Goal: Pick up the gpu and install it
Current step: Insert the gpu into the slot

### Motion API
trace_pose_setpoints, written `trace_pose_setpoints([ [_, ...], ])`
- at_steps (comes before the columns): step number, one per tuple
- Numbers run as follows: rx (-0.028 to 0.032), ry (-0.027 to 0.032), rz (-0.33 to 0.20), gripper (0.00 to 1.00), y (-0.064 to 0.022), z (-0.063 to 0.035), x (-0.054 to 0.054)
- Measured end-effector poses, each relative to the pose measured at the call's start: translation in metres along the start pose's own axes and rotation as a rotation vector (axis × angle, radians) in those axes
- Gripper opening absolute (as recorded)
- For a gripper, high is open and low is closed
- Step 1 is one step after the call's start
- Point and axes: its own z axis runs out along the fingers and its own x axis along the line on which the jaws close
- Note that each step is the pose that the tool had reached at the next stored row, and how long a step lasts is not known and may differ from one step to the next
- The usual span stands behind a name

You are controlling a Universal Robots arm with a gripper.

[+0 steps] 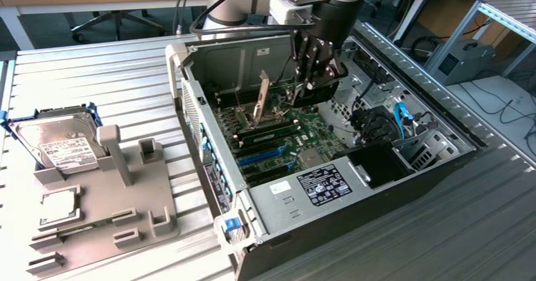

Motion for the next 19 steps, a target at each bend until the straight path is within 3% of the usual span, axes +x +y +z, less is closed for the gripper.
trace_pose_setpoints([
  [19,0.0000,0.0000,0.000,0.26,0.0053,0.0044,0.0009],
])
